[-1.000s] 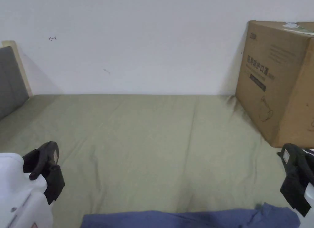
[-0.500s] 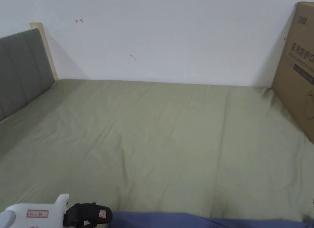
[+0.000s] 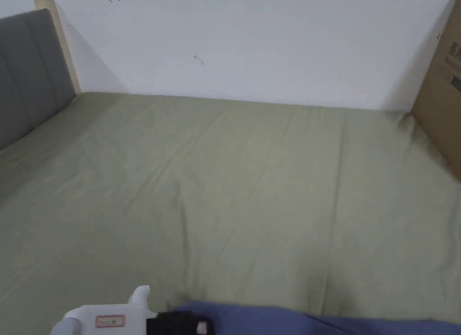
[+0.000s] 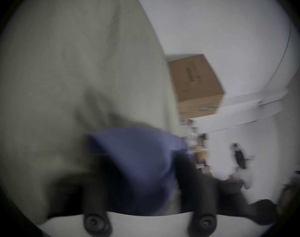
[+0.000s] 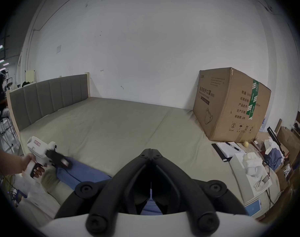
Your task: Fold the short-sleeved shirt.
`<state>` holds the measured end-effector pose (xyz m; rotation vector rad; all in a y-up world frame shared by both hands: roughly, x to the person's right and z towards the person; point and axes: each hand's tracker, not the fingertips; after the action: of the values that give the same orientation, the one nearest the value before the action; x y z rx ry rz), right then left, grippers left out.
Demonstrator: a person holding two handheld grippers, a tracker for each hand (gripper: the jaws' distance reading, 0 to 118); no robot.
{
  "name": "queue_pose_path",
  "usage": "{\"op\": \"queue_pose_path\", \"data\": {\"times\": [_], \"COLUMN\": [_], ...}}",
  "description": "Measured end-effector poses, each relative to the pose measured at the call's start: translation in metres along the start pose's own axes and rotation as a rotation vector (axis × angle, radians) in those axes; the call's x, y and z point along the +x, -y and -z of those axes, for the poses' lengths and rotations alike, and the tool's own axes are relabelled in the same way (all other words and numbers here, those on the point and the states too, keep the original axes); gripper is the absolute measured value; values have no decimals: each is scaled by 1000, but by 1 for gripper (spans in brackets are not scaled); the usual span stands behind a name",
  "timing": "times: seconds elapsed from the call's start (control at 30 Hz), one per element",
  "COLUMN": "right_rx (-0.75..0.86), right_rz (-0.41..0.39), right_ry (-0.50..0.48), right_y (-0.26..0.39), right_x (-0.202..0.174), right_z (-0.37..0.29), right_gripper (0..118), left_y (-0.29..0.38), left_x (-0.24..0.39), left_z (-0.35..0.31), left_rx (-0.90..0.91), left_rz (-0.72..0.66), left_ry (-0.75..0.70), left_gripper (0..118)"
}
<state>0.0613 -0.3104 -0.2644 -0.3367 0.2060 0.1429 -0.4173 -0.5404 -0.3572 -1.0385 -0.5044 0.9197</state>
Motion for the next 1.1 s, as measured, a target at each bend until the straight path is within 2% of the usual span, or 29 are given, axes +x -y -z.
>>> {"op": "queue_pose_path", "data": {"times": [0.03, 0.07, 0.1, 0.2, 0.3, 0.4, 0.47, 0.53, 0.6, 0.67, 0.77, 0.83, 0.87, 0.9, 0.97, 1.0, 1.1], "right_rx": [-2, -6, -10, -6, 10, 20, 10, -1, -6, -11, -23, -29, -32, -34, -45, -49, -50], "right_rz": [1, -3, -11, -55, -41, 6, 24, 42, 57, 57, 76, 88, 92, 95, 109, 114, 128], "right_ry": [-6, -13, -18, -24, -33, -46, -25, -16, -12, 0, 1, 6, 12, 17, 30, 32, 33], "right_y": [1, 2, 3, 5, 5, 8, 13, 17, 22, 26, 31, 33, 33, 34, 35, 36, 37], "right_x": [-1, -2, -3, -3, 0, 7, 12, 21, 29, 36, 46, 51, 52, 54, 57, 58, 62], "right_z": [-2, -3, -5, -13, -21, -25, -26, -29, -32, -36, -42, -44, -45, -46, -47, -47, -51], "right_gripper": [0, 0, 0, 0, 0, 0, 0, 0, 0, 0, 0, 0, 0, 0, 0, 0, 0], "left_y": [4, 9, 4, 3, 2, 1, 1, 2, 2, 0, -1, 2, 4, 8, 14, 16, 23], "left_x": [-6, -8, -1, 37, 79, 106, 118, 125, 136, 151, 173, 185, 192, 198, 208, 211, 230], "left_z": [6, 0, -1, -9, -26, -55, -67, -66, -63, -57, -26, 9, 29, 48, 80, 85, 80], "left_rx": [-38, -10, 23, 2, 5, 71, 104, 89, 65, 45, 11, -62, -103, -126, -195, -217, -203], "left_rz": [-2, -61, -74, 150, 309, 542, 626, 697, 657, 479, 291, 260, 273, 277, 289, 304, 368], "left_ry": [-141, -7, 32, -191, -381, -679, -959, -1171, -1129, -874, -563, -450, -416, -403, -367, -354, -320], "left_gripper": [5, 5, 5, 5, 5, 5, 5, 5, 5, 5, 6, 7, 11, 34, 98, 118, 116]}}
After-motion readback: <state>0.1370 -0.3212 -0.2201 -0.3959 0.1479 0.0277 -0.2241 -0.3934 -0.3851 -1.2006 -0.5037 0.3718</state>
